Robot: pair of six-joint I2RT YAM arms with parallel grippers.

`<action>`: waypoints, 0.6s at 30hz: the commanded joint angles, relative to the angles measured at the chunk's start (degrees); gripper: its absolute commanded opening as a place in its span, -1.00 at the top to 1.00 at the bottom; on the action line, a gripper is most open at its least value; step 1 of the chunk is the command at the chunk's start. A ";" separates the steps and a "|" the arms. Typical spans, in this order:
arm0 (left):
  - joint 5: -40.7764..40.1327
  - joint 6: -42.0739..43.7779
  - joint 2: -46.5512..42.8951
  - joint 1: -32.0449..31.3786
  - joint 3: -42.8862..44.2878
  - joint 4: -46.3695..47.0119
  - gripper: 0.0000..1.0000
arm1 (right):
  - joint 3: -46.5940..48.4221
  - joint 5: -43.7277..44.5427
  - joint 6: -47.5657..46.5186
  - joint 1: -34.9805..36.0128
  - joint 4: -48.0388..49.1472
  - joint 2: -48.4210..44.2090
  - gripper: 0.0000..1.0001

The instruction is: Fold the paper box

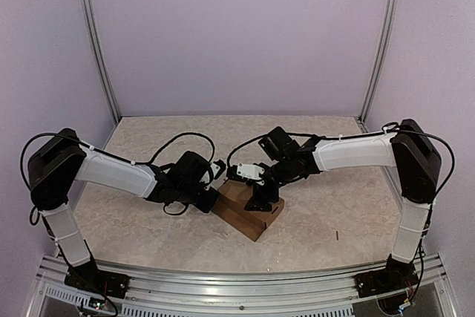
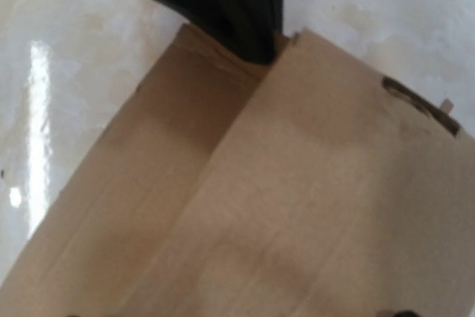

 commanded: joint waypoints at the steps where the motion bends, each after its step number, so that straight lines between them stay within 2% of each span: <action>1: -2.14 2.59 2.95 0.95 3.05 -5.38 0.93 | -4.09 2.18 -1.69 1.83 -5.81 3.55 -0.80; 9: -3.42 3.28 3.13 1.15 5.35 -9.08 0.84 | -4.18 3.30 -1.35 1.81 -5.49 3.11 -0.80; 16: -3.95 3.10 -1.25 0.99 5.02 -12.70 0.44 | -2.77 3.81 -0.81 0.57 -6.10 1.43 -0.80; 18: -4.14 2.86 -3.12 0.83 4.70 -13.12 0.38 | -2.33 3.87 -0.82 0.12 -6.45 1.14 -0.80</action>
